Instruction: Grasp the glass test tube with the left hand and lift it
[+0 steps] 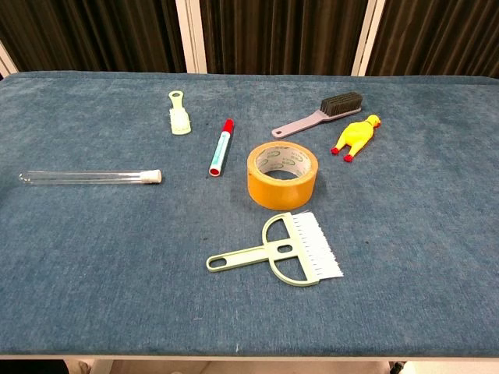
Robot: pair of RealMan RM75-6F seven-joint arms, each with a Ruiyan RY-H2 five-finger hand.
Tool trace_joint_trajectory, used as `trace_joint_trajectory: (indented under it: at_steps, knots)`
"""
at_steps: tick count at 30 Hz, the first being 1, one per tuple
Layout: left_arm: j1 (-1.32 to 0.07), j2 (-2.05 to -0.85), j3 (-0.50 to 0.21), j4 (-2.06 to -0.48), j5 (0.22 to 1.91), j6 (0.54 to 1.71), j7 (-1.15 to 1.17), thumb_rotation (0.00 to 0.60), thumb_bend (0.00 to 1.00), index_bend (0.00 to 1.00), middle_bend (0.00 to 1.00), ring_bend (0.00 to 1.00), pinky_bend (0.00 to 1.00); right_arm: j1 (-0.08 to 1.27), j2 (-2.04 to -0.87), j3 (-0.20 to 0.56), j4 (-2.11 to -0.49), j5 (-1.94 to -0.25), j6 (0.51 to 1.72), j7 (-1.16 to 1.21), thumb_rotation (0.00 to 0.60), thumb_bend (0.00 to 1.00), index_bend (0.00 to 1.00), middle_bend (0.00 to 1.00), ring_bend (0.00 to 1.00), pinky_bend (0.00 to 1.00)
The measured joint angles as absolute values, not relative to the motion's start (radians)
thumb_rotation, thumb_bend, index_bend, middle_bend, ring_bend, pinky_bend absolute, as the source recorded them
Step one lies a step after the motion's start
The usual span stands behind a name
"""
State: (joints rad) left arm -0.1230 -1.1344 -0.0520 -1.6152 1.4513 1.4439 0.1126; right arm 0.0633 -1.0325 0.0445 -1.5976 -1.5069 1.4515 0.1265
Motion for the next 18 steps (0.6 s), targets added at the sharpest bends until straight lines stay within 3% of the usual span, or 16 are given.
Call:
trace_joint_trajectory:
  at_steps: [9,18]
  knots:
    - [-0.116,-1.132,-0.048,-1.625,1.465,1.46,0.114,0.6,0.3,0.0,0.0,0.0,0.08,0.066,-1.034,0.044,-1.602,-1.51,1.449,0.121,0.6,0.36,0.21,0.04,0.0,0.0]
    - [-0.134,-1.175,-0.045,-1.686,1.48,1.436,0.096,0.6,0.2,0.0,0.02,0.0,0.11,0.072,-1.036,0.045,-1.608,-1.507,1.44,0.112,0.6,0.36,0.21,0.04,0.0,0.0]
